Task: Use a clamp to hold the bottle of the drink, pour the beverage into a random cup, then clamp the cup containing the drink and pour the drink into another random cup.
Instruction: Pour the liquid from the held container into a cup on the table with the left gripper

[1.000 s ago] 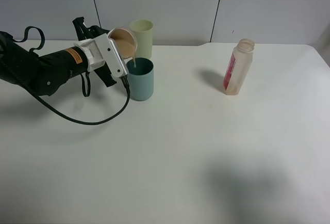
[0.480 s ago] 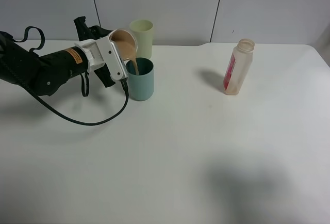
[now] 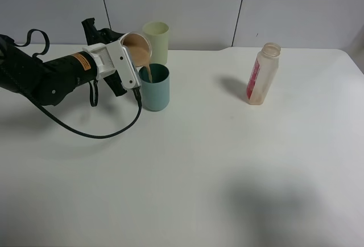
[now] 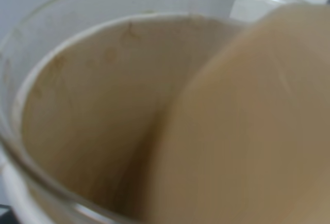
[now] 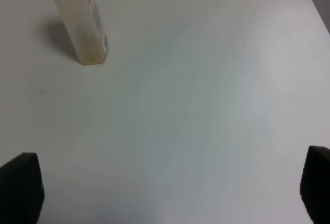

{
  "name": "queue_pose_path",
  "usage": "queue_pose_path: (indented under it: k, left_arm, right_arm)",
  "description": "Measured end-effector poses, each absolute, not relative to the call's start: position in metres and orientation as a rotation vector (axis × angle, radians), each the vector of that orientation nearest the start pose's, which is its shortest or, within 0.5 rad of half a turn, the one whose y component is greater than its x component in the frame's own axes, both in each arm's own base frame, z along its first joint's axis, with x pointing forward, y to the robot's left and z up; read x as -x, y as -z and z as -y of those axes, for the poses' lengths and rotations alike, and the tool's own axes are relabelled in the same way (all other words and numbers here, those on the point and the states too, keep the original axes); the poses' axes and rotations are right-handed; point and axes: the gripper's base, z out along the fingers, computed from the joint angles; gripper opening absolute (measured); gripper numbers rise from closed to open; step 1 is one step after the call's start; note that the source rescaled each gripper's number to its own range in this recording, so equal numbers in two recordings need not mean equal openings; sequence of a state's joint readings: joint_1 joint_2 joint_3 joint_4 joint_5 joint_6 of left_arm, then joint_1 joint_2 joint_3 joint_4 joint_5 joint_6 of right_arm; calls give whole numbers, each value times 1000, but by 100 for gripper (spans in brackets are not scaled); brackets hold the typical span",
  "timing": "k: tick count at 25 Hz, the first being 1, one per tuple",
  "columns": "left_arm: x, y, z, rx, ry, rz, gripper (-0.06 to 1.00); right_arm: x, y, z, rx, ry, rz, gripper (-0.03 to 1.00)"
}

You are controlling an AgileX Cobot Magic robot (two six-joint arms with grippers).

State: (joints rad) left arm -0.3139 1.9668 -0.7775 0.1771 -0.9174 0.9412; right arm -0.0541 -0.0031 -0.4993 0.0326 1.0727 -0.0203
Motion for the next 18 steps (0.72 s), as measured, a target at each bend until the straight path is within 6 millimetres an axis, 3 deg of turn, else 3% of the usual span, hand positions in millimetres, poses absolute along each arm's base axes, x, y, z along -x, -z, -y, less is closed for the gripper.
queue_pose_path:
  k: [18]
  left_arm:
    - [-346, -138, 121, -1190, -460, -1325, 0]
  right_arm:
    - [6, -276, -3, -33, 7, -2053, 100]
